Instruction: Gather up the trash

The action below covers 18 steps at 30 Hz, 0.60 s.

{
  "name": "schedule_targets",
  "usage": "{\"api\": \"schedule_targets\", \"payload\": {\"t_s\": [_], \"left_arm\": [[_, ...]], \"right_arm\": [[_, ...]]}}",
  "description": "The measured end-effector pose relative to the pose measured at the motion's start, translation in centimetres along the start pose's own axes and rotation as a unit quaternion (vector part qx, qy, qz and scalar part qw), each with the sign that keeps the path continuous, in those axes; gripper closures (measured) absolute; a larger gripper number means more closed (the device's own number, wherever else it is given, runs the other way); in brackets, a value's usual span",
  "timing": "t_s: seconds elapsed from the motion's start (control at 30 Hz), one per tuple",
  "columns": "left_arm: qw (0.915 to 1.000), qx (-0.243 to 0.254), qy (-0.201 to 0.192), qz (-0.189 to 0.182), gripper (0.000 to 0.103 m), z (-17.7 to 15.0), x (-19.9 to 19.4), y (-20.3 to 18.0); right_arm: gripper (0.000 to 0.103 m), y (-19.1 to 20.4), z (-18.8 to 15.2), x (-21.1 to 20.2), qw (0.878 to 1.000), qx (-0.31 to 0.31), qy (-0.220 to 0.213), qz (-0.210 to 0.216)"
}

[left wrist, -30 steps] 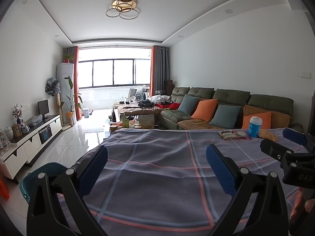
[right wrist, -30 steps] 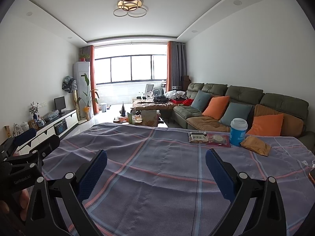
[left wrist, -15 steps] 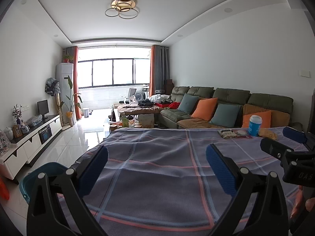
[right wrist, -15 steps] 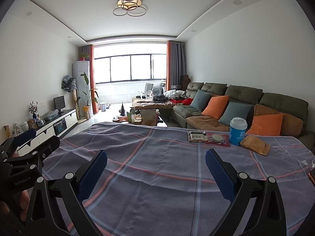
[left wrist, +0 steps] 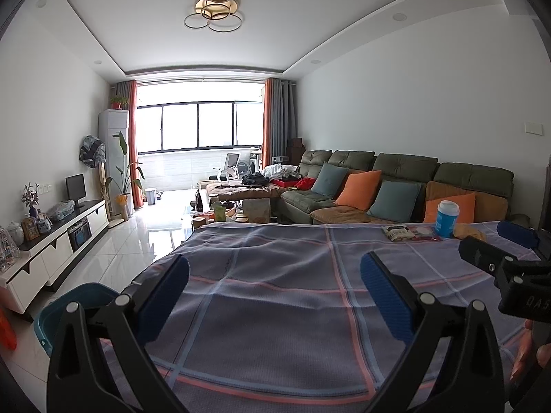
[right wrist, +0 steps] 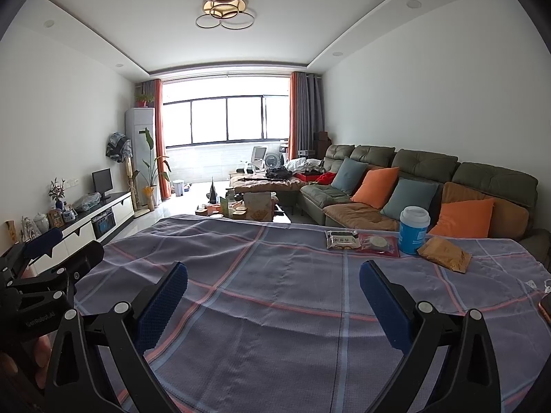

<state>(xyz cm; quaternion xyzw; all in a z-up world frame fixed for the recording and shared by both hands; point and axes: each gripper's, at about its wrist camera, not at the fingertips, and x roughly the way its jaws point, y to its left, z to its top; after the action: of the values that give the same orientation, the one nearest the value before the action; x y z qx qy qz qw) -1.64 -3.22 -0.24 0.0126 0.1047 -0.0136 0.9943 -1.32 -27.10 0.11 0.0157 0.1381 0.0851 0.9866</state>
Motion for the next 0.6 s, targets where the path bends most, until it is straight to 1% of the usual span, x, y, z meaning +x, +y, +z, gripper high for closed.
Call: {"api": "schedule_targets", "payload": {"t_s": [0.6], "left_arm": [[1.0,0.0,0.0,-0.001,0.003,-0.1,0.0,0.02]], "right_arm": [[0.004,-0.11,-0.01,-0.18,1.0,0.001,-0.001,-0.002]]}}
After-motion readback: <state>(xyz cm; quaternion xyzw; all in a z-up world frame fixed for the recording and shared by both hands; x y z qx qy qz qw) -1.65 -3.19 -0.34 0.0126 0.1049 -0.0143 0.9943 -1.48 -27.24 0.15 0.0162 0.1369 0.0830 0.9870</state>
